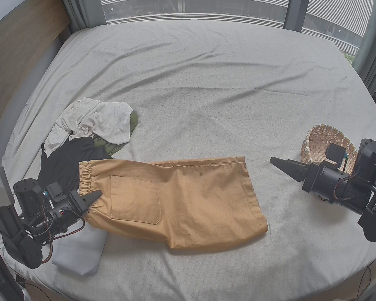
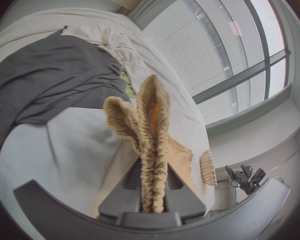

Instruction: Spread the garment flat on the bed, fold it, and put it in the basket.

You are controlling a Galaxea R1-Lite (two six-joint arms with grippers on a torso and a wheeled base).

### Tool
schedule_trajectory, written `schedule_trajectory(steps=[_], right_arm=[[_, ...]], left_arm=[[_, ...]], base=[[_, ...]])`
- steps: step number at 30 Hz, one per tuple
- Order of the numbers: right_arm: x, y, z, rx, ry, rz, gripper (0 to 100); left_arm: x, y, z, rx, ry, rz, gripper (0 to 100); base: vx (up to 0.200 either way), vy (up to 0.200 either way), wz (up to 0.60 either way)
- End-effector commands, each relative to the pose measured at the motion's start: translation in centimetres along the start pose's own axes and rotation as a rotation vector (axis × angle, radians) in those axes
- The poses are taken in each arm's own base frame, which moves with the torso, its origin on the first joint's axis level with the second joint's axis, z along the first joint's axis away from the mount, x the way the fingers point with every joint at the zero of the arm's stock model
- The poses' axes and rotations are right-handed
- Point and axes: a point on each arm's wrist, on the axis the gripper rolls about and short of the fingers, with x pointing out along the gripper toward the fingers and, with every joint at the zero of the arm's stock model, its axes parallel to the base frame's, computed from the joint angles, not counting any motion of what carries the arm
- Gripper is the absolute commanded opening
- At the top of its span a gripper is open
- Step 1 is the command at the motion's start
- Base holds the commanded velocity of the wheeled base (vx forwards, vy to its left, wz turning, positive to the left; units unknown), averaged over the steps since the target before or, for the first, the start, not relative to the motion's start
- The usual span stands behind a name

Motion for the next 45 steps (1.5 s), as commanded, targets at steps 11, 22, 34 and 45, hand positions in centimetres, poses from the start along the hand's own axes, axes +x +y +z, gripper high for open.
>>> schedule_trajectory(steps=[11,22,34,45], right_arm=[[0.1,0.1,0.0,-0.001,0.002,0.005,100],[0.0,0.0,0.0,0.001,0.000,0.001,100],[0.0,0.1,0.0,0.001,-0.001,0.003,100],[0.0,0.1,0.1,-0.001,-0.006,0.004,100]], left_arm=[[4.1,-5.9,-3.0,0.093,0.082,-0.210,0],[6.6,-8.0,-4.9,0.121,0.132,-0.303,0],[9.1,-11.0,-7.3,0.145,0.183,-0.423,0],[12.0,-11.9,-9.5,0.153,0.191,-0.456,0]], base=[[0.000,0.000,0.00],[0.000,0.000,0.00],[0.000,0.000,0.00],[0.000,0.000,0.00]])
